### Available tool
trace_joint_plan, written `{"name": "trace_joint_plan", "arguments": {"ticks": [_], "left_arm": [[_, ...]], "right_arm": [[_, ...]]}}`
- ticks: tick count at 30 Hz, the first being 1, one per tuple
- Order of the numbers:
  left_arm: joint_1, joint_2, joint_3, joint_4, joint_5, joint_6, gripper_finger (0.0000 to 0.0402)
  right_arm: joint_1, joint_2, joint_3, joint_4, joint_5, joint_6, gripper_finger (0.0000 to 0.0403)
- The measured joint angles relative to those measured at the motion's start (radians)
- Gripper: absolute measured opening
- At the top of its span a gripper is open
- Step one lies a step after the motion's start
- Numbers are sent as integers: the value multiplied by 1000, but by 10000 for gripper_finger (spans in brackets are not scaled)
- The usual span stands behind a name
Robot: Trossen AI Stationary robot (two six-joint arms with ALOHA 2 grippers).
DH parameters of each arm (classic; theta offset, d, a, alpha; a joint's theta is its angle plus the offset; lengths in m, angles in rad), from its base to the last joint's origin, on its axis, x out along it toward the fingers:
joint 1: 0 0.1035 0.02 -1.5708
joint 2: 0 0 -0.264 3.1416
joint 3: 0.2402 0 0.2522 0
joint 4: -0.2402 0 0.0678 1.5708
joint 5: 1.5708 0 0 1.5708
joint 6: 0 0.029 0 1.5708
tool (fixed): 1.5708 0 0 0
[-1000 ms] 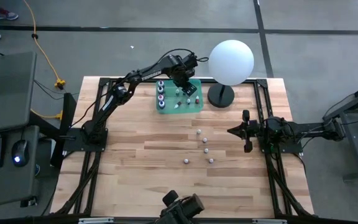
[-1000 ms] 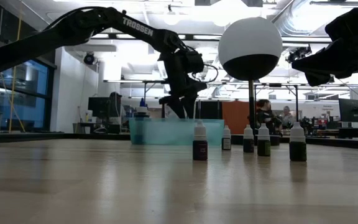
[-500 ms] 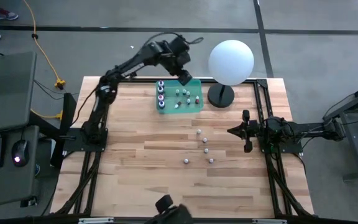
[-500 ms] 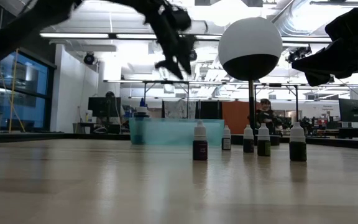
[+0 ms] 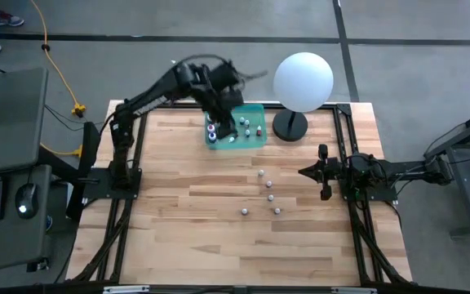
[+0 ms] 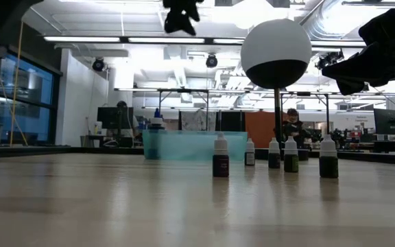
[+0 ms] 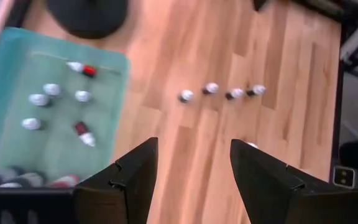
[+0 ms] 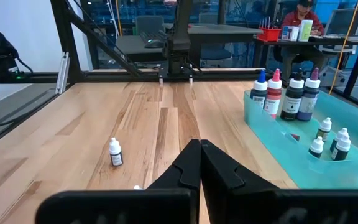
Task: Pick & Place food coloring
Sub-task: Put the purple food coloring bottle into the green bin
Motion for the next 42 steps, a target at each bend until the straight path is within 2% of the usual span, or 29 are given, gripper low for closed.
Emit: {"name": "trace_joint_plan", "arguments": {"ticks": [6, 10, 12, 17, 21, 24, 30, 34, 39, 42], "left_arm": [[-198, 6, -16, 62, -167, -157, 197], [-313, 9, -75, 148, -346, -347, 197], [-356, 9, -111, 160, -398, -475, 197], [-420, 9, -220, 183, -400, -720, 197], [-443, 10, -324, 235, -354, -809, 197], [-463, 10, -414, 291, -311, -790, 197], [-524, 10, -601, 419, -407, -576, 197], [-527, 10, -696, 538, -346, -540, 197], [-531, 10, -758, 667, -341, -418, 197], [-532, 10, -766, 691, -335, -352, 197]], "right_arm": [[0, 0, 0, 0, 0, 0, 0], [0, 0, 0, 0, 0, 0, 0], [0, 0, 0, 0, 0, 0, 0], [0, 0, 0, 0, 0, 0, 0], [0, 0, 0, 0, 0, 0, 0], [0, 0, 0, 0, 0, 0, 0], [0, 0, 0, 0, 0, 0, 0], [0, 0, 0, 0, 0, 0, 0], [0, 0, 0, 0, 0, 0, 0], [0, 0, 0, 0, 0, 0, 0]]}}
